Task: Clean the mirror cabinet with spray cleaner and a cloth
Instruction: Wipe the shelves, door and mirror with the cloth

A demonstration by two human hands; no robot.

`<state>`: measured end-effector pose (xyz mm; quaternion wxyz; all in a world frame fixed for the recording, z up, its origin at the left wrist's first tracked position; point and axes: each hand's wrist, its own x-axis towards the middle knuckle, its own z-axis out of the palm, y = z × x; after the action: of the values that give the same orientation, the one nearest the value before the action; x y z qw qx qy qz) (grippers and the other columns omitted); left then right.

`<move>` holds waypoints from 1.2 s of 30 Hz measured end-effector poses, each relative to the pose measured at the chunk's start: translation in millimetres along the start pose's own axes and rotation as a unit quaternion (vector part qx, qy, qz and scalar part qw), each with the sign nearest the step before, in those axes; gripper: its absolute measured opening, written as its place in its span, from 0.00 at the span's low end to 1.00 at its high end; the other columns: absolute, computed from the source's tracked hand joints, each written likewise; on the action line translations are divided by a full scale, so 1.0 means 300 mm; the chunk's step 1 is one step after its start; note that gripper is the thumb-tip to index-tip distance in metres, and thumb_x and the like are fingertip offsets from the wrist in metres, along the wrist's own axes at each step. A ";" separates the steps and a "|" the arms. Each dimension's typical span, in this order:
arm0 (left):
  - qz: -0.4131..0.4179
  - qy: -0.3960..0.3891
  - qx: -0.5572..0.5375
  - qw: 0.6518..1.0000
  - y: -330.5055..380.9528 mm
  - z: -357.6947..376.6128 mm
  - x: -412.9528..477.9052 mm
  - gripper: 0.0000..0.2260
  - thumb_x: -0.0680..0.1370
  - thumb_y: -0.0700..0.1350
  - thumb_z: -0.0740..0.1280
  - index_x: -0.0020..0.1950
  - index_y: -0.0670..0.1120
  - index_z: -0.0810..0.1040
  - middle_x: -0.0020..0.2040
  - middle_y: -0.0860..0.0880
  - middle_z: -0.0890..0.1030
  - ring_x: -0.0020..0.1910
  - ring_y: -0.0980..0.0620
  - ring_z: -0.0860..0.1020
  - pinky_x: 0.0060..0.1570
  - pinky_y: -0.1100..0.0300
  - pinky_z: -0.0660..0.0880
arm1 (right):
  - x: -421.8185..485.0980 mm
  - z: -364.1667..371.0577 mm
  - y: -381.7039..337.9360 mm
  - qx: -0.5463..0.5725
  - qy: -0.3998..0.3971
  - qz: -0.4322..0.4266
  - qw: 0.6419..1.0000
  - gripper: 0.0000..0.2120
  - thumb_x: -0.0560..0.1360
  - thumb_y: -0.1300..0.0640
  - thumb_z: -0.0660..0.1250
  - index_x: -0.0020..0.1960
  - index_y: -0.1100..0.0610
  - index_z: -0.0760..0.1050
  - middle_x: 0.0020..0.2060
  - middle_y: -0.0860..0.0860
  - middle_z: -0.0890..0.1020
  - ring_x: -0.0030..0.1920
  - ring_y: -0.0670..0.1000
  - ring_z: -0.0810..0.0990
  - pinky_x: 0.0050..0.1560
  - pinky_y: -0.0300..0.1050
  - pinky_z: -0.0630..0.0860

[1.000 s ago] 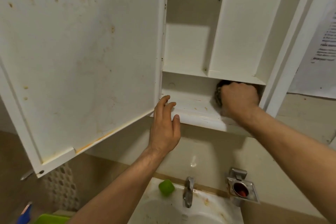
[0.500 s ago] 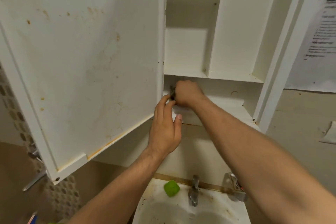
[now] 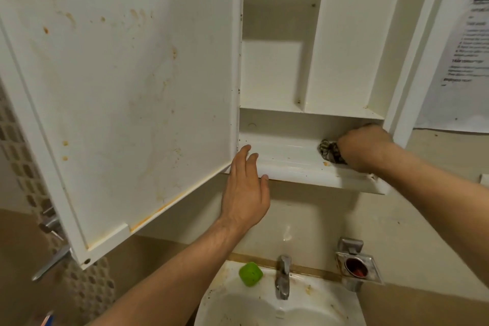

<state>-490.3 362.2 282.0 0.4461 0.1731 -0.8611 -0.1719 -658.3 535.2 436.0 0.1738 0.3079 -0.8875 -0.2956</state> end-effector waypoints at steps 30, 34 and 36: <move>0.009 0.049 -0.178 0.983 -0.053 0.041 -0.005 0.21 0.86 0.52 0.54 0.79 0.49 0.64 0.82 0.53 0.58 0.79 0.48 0.64 0.73 0.42 0.70 | -0.077 0.051 -0.303 0.322 0.146 0.071 0.933 0.23 0.83 0.45 0.54 0.68 0.58 0.73 0.63 0.60 0.79 0.61 0.63 0.76 0.67 0.55 0.68; 0.013 0.047 -0.186 0.981 -0.052 0.031 0.000 0.25 0.86 0.57 0.51 0.78 0.45 0.66 0.82 0.50 0.60 0.78 0.46 0.66 0.71 0.40 0.71 | -0.075 -0.026 -0.428 0.428 0.180 -0.092 0.881 0.22 0.81 0.50 0.60 0.75 0.52 0.72 0.71 0.55 0.76 0.73 0.57 0.70 0.76 0.52 0.60; 0.009 0.037 -0.179 0.983 -0.064 0.022 -0.002 0.24 0.86 0.57 0.52 0.79 0.47 0.64 0.82 0.51 0.61 0.78 0.47 0.66 0.71 0.41 0.71 | -0.116 -0.016 -0.388 0.467 0.188 -0.148 0.851 0.22 0.81 0.54 0.62 0.74 0.51 0.74 0.73 0.52 0.75 0.75 0.54 0.68 0.77 0.49 0.59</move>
<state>-492.5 346.4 269.3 0.5027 0.0885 -0.8009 -0.3130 -578.3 481.8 361.7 0.1271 0.5299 -0.8155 0.1952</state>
